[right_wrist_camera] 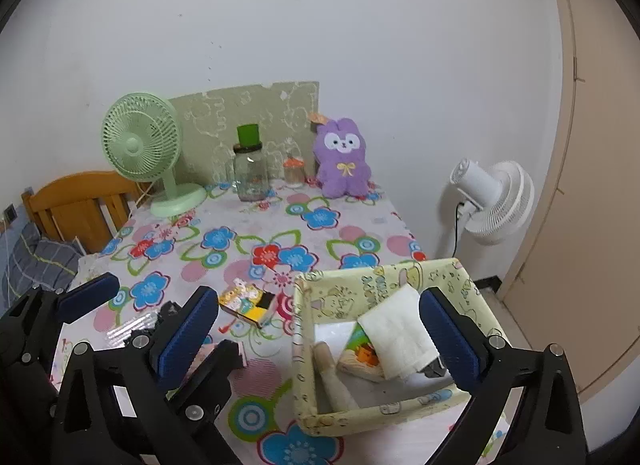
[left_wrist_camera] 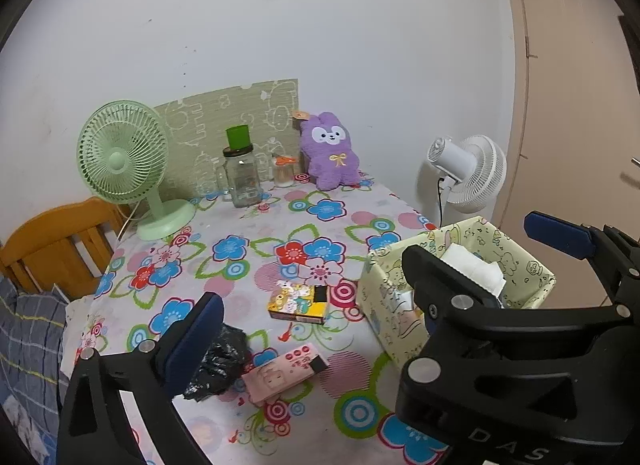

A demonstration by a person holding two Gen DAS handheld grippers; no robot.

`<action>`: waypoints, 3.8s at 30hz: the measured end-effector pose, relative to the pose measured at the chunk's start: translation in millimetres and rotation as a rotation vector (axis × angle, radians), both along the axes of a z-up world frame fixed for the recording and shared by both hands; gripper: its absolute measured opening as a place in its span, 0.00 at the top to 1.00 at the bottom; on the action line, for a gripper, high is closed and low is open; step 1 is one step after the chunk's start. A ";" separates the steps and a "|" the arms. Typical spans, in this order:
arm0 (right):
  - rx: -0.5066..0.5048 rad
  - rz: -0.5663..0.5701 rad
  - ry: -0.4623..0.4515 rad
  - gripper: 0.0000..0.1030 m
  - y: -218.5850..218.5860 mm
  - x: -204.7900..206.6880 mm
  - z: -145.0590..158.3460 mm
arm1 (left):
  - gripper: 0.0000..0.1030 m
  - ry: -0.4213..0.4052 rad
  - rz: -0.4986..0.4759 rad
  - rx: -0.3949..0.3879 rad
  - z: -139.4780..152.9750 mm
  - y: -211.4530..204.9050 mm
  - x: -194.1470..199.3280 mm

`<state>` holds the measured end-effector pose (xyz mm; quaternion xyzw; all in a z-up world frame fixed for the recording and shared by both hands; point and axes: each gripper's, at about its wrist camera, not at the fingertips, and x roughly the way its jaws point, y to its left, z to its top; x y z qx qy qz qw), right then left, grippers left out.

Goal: Organize soft objects
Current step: 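Move both grippers back toward the black bag and straw pack, then grasp the clear straw pack with the left gripper while the right gripper grasps the black bag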

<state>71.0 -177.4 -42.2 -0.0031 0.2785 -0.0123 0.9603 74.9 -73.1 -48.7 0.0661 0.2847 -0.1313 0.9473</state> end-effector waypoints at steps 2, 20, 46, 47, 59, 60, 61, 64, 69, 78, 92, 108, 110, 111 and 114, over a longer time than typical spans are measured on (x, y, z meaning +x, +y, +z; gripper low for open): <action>0.000 0.004 -0.011 0.00 5.8 -1.3 0.1 | 0.00 0.004 0.005 -0.010 -0.5 7.2 0.3; 0.067 0.125 0.033 0.00 48.8 9.2 -19.0 | 0.00 0.010 0.072 0.012 -15.5 54.4 3.1; 0.065 0.174 0.141 0.00 98.2 46.3 -64.9 | 0.03 0.124 0.180 0.000 -61.8 109.7 36.0; 0.065 0.180 0.147 0.00 100.3 48.2 -67.1 | 0.03 0.129 0.187 0.002 -63.9 112.8 37.5; 0.060 0.209 0.221 0.02 124.8 74.9 -94.1 | 0.08 0.194 0.241 0.032 -88.9 137.8 60.1; 0.063 0.213 0.229 0.03 126.8 77.4 -96.6 | 0.08 0.199 0.245 0.033 -90.8 139.7 62.1; 0.066 0.218 0.240 0.03 129.2 80.4 -99.4 | 0.08 0.205 0.249 0.033 -92.7 141.7 63.9; 0.071 0.224 0.264 0.04 135.8 87.9 -106.4 | 0.08 0.227 0.259 0.030 -99.6 149.1 71.3; 0.080 0.240 0.311 0.10 145.1 99.1 -119.4 | 0.12 0.260 0.255 0.038 -110.5 151.6 80.4; 0.109 0.261 0.388 0.27 157.7 116.7 -138.8 | 0.13 0.302 0.240 0.035 -122.9 153.0 89.3; 0.077 0.255 0.392 0.62 157.2 120.4 -140.8 | 0.12 0.321 0.222 0.004 -124.2 148.9 93.4; 0.039 0.151 0.327 0.62 140.7 126.6 -130.7 | 0.16 0.323 0.199 0.031 -132.9 147.4 97.3; 0.035 0.152 0.326 0.62 141.6 126.6 -131.7 | 0.22 0.327 0.185 0.028 -133.9 146.4 96.9; 0.031 0.152 0.326 0.62 142.0 126.7 -132.3 | 0.24 0.325 0.180 0.029 -134.0 145.5 96.6; 0.031 0.148 0.330 0.62 141.5 126.9 -134.1 | 0.37 0.328 0.145 0.026 -135.0 142.0 95.0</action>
